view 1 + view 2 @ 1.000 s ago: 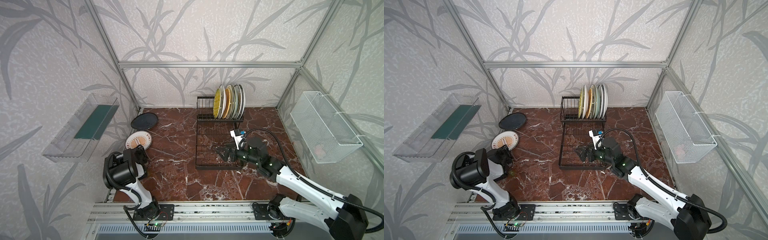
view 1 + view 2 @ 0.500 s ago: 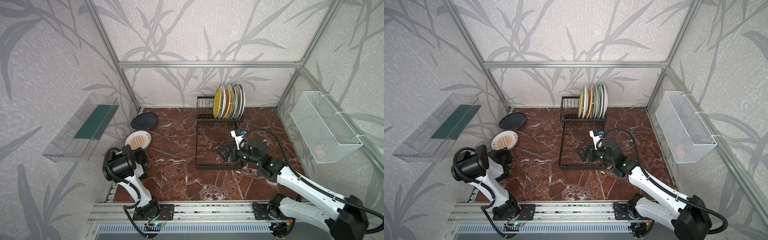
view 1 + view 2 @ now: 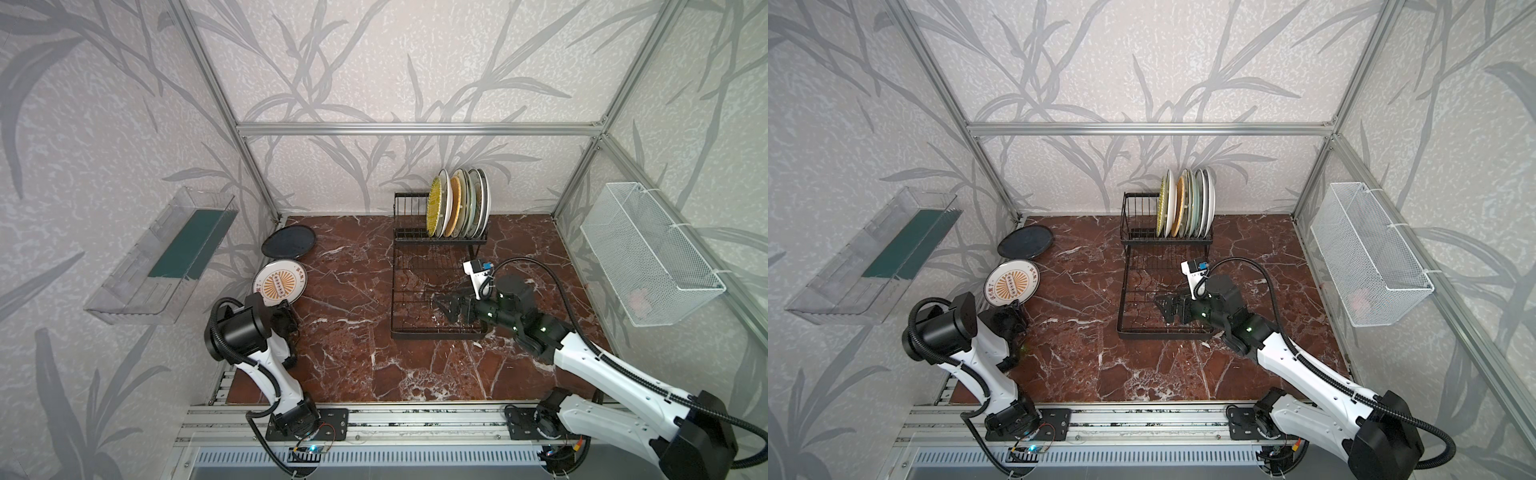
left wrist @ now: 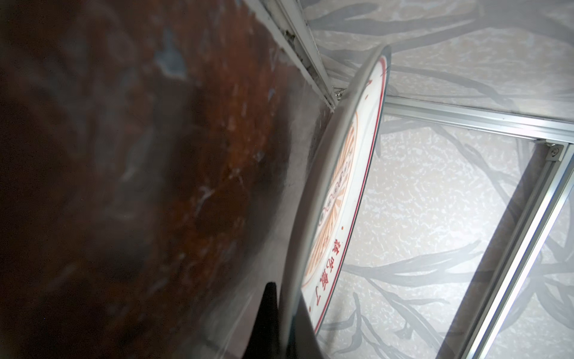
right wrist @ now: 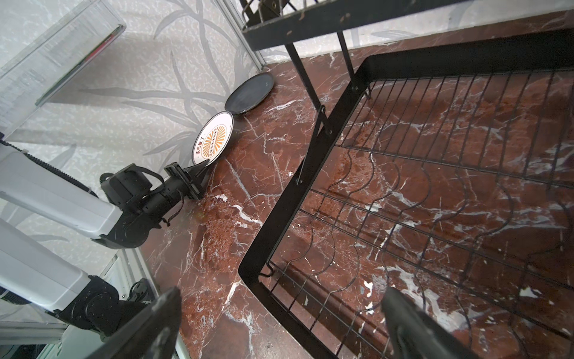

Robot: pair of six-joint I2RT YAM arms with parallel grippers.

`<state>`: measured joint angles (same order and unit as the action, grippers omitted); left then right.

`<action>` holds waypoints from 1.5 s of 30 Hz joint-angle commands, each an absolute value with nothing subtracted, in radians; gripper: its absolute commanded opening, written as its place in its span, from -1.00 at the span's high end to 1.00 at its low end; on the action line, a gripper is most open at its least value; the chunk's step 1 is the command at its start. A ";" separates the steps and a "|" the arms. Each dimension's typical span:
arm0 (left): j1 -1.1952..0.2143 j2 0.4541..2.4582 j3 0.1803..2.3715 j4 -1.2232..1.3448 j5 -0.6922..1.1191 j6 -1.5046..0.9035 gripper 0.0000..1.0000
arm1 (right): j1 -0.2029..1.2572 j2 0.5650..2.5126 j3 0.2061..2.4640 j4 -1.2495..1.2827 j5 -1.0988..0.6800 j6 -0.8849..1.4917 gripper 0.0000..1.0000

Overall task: Load plates into a dish rack
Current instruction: Pick up the plate from the middle-left of the table.

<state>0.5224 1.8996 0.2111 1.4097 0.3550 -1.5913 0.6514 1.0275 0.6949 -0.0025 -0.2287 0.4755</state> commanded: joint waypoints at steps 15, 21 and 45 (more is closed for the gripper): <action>0.341 1.407 0.252 1.014 0.599 -1.502 1.00 | 0.599 1.055 0.864 -0.096 -0.219 0.442 -0.99; 0.341 1.103 0.376 0.655 0.692 -1.382 1.00 | 0.599 1.052 0.938 -0.146 -0.229 0.414 -0.99; 0.017 1.318 0.561 1.413 0.983 -1.793 1.00 | 0.743 1.345 1.373 -0.141 -0.213 0.575 -0.86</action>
<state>0.0544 1.3369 0.5159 1.2961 0.9943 -1.7458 0.7326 1.3159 1.3308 -0.1825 -0.2554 0.5556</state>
